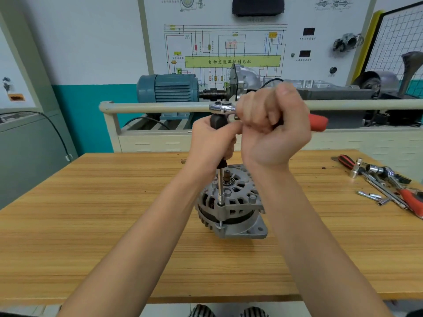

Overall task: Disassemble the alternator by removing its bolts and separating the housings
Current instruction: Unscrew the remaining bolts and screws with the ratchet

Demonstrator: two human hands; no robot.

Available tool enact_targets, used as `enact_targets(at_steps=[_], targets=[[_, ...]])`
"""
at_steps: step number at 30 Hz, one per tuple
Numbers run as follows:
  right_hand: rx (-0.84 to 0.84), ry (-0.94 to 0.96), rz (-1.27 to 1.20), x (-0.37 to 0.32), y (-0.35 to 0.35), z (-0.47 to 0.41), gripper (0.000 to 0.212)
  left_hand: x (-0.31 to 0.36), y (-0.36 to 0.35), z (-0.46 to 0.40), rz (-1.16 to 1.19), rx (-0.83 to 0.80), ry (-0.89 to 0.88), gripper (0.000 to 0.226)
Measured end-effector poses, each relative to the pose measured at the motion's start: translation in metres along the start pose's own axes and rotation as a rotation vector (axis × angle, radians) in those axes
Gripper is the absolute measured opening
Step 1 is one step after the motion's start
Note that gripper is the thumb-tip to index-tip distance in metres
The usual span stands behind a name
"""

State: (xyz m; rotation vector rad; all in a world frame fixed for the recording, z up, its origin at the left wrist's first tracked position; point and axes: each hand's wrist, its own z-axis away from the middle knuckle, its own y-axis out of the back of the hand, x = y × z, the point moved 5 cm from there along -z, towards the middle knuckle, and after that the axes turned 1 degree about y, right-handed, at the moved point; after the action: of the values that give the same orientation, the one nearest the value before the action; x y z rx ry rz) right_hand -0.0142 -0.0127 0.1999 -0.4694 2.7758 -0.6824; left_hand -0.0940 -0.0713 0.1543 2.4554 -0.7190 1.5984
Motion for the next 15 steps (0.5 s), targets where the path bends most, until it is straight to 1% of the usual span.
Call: enact_targets(at_steps=[2, 4, 5, 7, 8, 9, 11, 13, 15], targets=[[0.057, -0.151, -0.122, 0.003, 0.012, -0.007, 0.039, -0.002, -0.001, -0.003, 0.073, -0.181, 0.054, 0.041], [0.155, -0.283, -0.280, 0.008, 0.025, -0.013, 0.043, -0.001, -0.004, -0.004, 0.123, -0.382, 0.113, 0.036], [0.218, -0.343, -0.368, 0.012, 0.032, -0.015, 0.042, -0.001, -0.006, -0.003, 0.133, -0.473, 0.135, 0.034], [0.318, -0.444, -0.536, 0.022, 0.042, -0.019, 0.039, 0.000, -0.012, -0.001, 0.168, -0.612, 0.182, 0.032], [0.349, -0.474, -0.600, 0.026, 0.046, -0.020, 0.038, -0.001, -0.014, 0.001, 0.187, -0.645, 0.217, 0.032], [0.375, -0.487, -0.630, 0.029, 0.048, -0.020, 0.038, -0.003, -0.016, 0.002, 0.191, -0.643, 0.251, 0.035], [0.394, -0.470, -0.619, 0.030, 0.049, -0.020, 0.038, -0.007, -0.015, 0.000, 0.149, -0.570, 0.285, 0.042], [0.380, -0.417, -0.536, 0.025, 0.045, -0.018, 0.037, -0.007, -0.012, -0.003, 0.091, -0.434, 0.259, 0.050], [0.326, -0.336, -0.425, 0.018, 0.041, -0.013, 0.039, -0.006, -0.010, -0.005, 0.039, -0.262, 0.213, 0.049]])
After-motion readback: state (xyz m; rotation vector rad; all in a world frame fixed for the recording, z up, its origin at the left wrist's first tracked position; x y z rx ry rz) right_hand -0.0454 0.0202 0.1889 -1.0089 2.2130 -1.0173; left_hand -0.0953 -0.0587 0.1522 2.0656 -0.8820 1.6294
